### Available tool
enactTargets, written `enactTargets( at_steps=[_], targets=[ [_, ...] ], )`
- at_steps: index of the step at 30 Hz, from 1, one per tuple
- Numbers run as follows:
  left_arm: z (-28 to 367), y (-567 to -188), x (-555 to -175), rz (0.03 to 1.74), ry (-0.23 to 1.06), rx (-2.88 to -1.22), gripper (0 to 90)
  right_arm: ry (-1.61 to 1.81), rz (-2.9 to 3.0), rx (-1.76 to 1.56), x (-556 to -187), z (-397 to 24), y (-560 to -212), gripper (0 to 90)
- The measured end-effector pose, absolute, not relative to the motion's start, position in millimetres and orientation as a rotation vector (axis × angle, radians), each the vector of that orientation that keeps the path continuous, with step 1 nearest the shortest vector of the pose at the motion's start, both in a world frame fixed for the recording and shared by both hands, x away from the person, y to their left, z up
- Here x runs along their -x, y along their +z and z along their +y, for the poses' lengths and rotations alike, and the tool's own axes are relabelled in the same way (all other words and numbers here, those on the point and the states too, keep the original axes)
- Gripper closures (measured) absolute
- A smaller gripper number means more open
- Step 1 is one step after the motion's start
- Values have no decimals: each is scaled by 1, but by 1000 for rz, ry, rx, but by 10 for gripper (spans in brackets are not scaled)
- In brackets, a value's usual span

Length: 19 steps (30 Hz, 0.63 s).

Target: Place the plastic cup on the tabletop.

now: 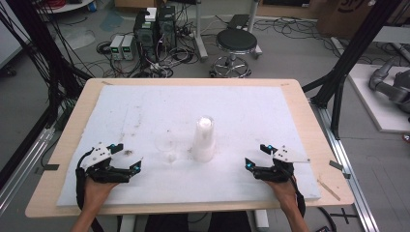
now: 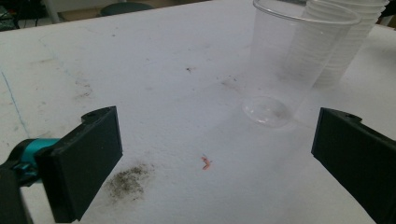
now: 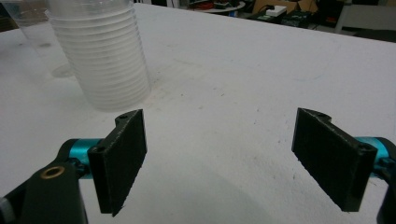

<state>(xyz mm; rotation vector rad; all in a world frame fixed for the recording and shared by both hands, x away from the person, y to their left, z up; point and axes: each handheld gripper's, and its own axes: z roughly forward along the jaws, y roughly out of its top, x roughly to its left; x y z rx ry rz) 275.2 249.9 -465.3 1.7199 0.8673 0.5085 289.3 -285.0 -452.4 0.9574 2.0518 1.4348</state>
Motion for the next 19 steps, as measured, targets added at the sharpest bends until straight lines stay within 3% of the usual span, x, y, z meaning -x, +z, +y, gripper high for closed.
enactTargets(
  at_steps=[19],
  targets=[
    [252,-466,-273,877,526,-1686,17,1450,2029,-942,-287,-286,-453,176]
  ],
)
